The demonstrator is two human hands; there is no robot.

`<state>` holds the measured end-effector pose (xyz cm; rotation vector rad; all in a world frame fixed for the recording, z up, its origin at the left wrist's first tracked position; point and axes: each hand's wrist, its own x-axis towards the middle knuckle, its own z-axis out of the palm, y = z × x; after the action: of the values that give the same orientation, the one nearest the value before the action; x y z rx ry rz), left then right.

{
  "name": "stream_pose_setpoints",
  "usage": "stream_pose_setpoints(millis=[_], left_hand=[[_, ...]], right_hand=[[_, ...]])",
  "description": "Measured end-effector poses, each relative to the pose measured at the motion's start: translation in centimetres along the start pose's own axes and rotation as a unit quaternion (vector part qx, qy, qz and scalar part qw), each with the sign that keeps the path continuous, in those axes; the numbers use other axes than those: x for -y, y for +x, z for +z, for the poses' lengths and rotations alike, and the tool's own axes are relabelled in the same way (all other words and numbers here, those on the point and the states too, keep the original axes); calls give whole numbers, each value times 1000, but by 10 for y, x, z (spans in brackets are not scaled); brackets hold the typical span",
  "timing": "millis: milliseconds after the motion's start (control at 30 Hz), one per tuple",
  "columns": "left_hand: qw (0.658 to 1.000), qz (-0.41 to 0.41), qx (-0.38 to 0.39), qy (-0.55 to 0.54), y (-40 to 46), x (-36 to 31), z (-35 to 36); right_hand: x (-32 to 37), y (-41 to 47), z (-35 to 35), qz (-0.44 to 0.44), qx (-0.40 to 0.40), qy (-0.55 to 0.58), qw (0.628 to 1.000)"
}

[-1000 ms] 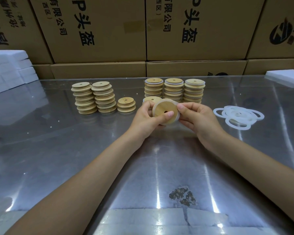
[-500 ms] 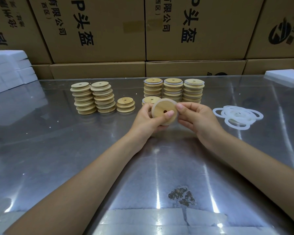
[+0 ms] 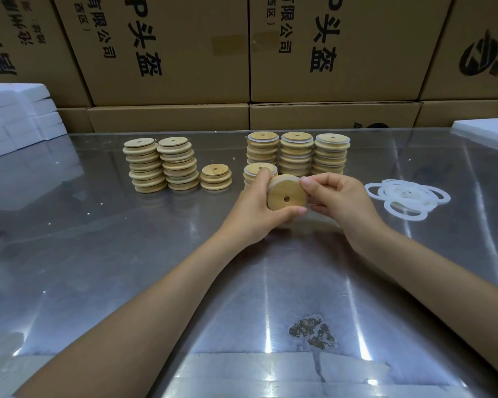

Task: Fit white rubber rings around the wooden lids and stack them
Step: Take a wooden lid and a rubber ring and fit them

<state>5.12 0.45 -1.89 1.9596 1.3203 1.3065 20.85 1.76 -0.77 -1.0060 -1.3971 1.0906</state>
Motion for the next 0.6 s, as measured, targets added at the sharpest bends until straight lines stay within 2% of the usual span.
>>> stream_pose_setpoints(millis=[133,300,433,600], left_hand=[[999,0,28,29,1,2,-2],[998,4,24,50,1,3,-3],[999,9,18,45,1,2,-3],[1000,-5,10,-1,0,-1,-3]], right_hand=[[-2,-1,0,-4,-6,-8,1000],[-2,-3,1,-21,7,-10,1000],[0,-5,2,-72,6,-5,997],[3,-4,3,-91,13,18,996]])
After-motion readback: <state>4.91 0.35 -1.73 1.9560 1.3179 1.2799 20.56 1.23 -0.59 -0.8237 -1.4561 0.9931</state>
